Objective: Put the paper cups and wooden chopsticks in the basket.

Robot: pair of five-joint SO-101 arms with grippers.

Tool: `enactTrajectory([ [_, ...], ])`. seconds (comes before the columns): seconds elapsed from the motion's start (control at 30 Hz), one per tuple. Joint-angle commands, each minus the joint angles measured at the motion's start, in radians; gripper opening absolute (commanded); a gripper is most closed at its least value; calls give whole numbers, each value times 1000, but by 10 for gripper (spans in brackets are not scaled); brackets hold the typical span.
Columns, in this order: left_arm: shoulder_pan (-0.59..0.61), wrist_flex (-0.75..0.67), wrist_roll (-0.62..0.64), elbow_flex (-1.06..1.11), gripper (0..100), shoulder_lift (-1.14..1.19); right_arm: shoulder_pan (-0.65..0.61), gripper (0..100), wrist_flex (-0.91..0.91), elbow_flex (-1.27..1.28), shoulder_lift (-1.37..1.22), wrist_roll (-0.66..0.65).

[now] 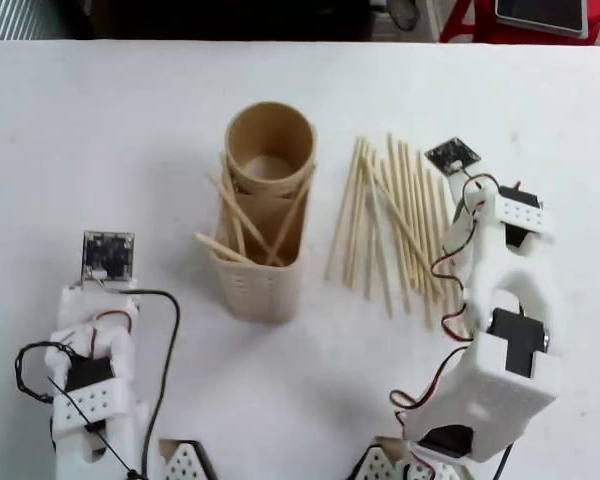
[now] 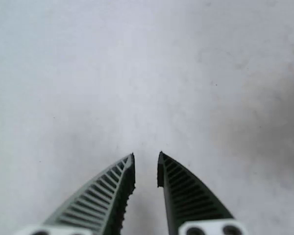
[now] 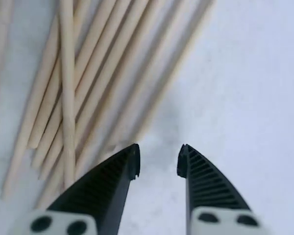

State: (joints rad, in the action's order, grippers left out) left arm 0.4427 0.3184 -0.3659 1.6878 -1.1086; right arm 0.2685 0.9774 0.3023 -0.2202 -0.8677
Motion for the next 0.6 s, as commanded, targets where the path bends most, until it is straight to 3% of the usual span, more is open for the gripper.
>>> enactTrajectory([
  [0.0,8,2,-12,-2,98,-16,-8,131,50,-3,130,-12],
  [0.13,8,2,-12,-2,98,-16,-35,145,93,9,137,-57],
  [0.3,8,2,-12,-2,98,-16,1,214,15,9,62,-64],
  [0.57,8,2,-12,-2,98,-16,-21,202,-21,6,-19,-57],
])
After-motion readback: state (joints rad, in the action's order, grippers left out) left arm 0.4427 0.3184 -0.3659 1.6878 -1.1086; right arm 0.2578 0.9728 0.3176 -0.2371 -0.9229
